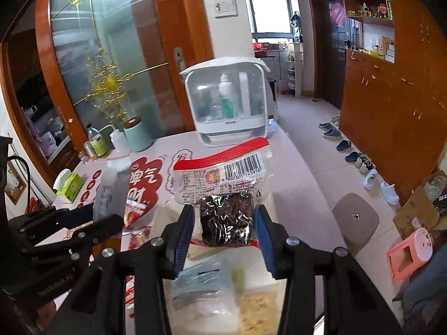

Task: Organize snacks
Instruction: 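Carry both snacks over the white tray and release them inside, then move both tools back toward the remaining snacks on the table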

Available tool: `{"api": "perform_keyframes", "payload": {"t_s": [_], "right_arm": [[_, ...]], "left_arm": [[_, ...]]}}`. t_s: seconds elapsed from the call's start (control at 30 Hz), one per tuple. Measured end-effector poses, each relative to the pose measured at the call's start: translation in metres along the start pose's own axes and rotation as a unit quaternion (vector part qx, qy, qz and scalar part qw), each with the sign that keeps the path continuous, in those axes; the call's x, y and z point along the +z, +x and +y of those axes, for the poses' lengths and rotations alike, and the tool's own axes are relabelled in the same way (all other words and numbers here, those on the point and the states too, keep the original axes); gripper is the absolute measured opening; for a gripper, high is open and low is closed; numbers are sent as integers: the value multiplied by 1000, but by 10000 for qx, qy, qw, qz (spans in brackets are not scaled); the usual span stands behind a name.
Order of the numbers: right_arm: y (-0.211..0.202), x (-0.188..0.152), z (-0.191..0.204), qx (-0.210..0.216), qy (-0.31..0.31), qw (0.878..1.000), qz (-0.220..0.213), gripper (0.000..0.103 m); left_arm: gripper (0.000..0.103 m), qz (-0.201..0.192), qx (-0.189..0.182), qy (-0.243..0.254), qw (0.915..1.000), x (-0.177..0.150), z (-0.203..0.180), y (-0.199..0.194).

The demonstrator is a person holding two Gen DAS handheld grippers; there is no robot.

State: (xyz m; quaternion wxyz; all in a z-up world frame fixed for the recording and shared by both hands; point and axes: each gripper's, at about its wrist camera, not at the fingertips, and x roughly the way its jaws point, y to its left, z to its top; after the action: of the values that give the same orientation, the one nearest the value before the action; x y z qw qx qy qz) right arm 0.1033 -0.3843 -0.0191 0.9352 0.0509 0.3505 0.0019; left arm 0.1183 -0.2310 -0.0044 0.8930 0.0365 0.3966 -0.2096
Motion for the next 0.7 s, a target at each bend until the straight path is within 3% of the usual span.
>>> {"api": "perform_keyframes", "payload": {"t_s": [0.3,0.4,0.43,0.7], "right_arm": [[43,6,-18,171,-22,9991,380,50],[55,2,-18,222,-8,9979,608,51],[57,0,-17,213,-5,9977,641,51],[55,-4,-22,328,106,9974,638,59]], "left_arm": [[38,347,405,80,9985,8,-20,46],[82,382,561,-23,9977,6,-16,52],[87,328,561,-42,9979,5,-14,51],[87,311,826,-27,9961,-9,-1,41]]}}
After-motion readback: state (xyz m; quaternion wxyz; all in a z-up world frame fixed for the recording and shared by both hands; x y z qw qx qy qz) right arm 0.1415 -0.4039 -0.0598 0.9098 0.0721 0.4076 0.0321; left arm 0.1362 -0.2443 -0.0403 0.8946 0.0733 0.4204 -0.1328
